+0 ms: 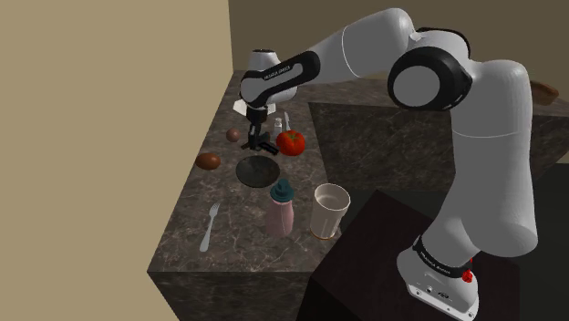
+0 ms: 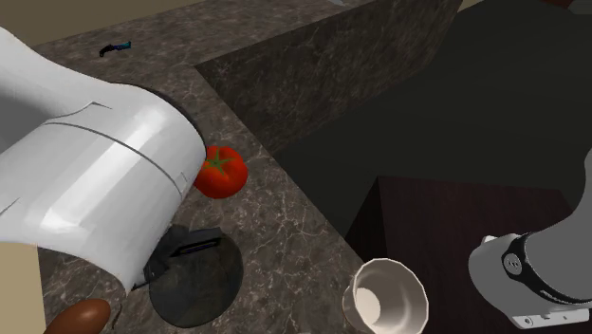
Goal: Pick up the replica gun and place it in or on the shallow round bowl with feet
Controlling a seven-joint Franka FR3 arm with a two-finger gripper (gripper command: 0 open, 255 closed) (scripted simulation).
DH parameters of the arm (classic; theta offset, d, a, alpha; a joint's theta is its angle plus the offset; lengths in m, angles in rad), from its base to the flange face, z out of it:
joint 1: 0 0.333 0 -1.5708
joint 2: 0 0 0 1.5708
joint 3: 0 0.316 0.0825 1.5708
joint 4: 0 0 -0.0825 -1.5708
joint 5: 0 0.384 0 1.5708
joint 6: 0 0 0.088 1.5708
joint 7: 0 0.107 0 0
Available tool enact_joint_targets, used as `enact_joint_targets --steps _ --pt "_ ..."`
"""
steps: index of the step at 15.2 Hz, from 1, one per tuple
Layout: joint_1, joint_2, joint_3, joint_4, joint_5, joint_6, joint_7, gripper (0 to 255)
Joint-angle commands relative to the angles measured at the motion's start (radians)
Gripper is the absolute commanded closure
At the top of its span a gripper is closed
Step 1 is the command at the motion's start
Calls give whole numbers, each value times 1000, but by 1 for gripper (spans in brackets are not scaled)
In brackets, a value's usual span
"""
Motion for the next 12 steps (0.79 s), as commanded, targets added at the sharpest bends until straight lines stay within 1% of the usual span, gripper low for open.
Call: enact_joint_targets --steps 1,12 --pt "9 21 5 24 1 -2 17 255" --pt "-1 101 23 -4 31 104 -9 255"
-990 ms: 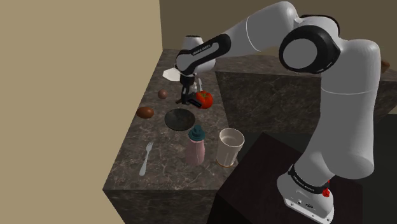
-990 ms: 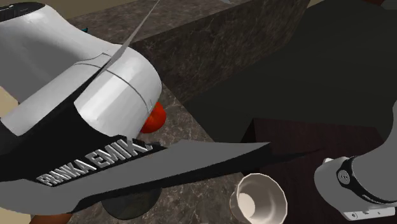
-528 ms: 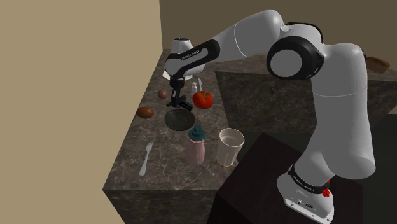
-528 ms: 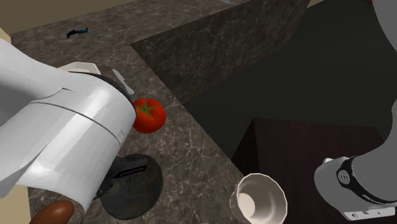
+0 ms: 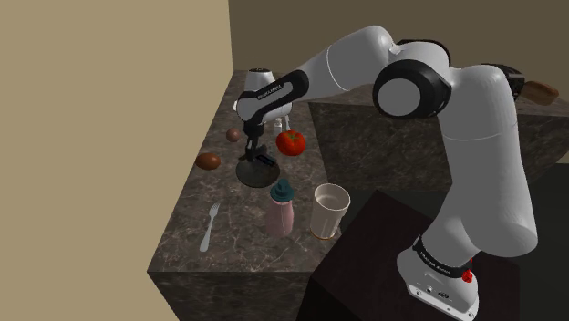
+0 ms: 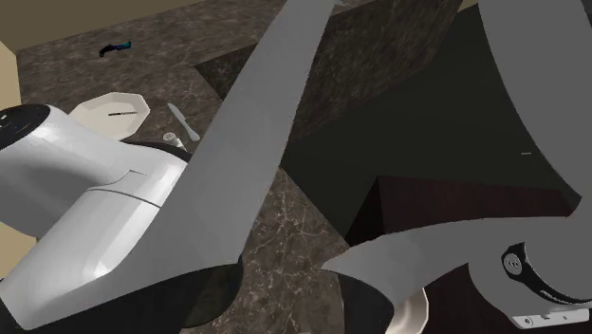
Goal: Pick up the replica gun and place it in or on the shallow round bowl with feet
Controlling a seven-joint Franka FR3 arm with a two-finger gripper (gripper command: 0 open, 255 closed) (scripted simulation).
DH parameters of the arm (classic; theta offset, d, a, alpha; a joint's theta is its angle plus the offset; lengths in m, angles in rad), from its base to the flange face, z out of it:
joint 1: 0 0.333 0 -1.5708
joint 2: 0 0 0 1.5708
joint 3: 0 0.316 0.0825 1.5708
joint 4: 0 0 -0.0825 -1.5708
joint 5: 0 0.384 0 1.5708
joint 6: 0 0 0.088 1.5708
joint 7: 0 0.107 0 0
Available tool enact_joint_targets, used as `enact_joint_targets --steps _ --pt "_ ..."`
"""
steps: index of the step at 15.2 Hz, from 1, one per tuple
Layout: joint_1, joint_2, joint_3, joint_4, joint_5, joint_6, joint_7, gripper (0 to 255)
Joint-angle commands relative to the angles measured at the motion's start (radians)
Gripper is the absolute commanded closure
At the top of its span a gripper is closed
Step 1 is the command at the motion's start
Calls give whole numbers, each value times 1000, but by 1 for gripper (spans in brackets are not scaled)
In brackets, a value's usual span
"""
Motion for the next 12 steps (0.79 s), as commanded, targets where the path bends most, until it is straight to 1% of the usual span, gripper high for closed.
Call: enact_joint_targets --steps 1,4,12 --pt "-2 17 4 -1 5 18 -4 255" --pt "-6 48 11 -4 16 51 -13 255" --pt "-6 48 11 -4 16 51 -13 255"
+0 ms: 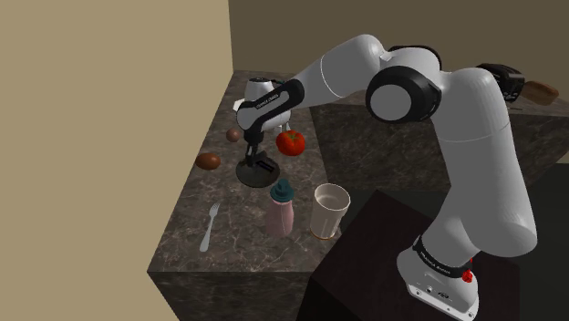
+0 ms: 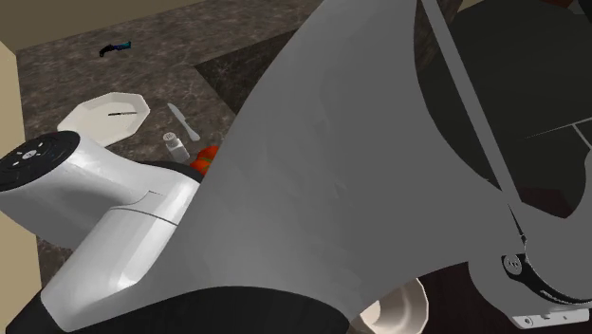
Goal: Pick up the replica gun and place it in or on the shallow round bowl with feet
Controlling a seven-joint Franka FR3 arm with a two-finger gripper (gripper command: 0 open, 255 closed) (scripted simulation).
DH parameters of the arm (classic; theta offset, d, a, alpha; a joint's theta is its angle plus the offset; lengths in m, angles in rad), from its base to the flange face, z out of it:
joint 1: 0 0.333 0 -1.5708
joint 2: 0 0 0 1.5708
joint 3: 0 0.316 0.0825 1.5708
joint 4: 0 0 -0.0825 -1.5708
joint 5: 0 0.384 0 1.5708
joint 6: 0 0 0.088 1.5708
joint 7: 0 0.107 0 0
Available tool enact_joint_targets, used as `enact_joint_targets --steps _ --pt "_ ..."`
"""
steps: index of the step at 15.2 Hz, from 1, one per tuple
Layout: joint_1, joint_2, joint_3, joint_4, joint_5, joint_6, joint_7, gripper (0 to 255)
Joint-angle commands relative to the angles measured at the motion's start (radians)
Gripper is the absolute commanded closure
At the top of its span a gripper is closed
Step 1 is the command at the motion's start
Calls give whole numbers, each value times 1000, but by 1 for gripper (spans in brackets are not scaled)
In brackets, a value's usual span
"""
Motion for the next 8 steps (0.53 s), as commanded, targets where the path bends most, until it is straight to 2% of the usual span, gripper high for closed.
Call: enact_joint_targets --steps 1,6,8 --pt "0 0 0 0 0 0 0 0" --pt "0 0 0 0 0 0 0 0" --pt "4 -45 -11 -3 -13 -42 8 0"
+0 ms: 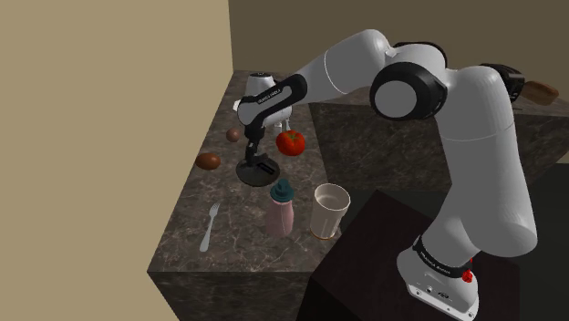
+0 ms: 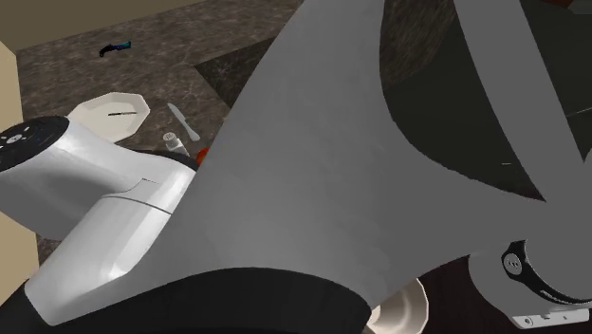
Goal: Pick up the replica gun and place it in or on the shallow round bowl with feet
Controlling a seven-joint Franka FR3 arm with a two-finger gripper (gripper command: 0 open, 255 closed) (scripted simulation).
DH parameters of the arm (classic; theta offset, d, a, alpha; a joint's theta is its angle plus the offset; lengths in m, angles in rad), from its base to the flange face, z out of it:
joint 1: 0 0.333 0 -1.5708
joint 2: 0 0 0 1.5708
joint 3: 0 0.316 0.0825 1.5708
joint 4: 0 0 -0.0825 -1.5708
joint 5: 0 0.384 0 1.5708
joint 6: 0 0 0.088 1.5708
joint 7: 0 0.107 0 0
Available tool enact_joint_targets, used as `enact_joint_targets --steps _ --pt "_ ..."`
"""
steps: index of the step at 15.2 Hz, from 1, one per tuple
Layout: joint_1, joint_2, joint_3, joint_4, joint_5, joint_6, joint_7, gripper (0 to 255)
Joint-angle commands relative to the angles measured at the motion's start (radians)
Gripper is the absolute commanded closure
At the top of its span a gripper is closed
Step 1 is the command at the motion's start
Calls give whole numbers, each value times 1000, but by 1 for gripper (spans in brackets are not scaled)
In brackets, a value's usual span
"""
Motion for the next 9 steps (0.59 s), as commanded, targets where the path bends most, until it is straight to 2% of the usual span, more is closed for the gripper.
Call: enact_joint_targets --steps 1,9 --pt "5 -37 -9 4 -12 -40 10 0" --pt "6 -53 -12 5 -17 -58 13 0"
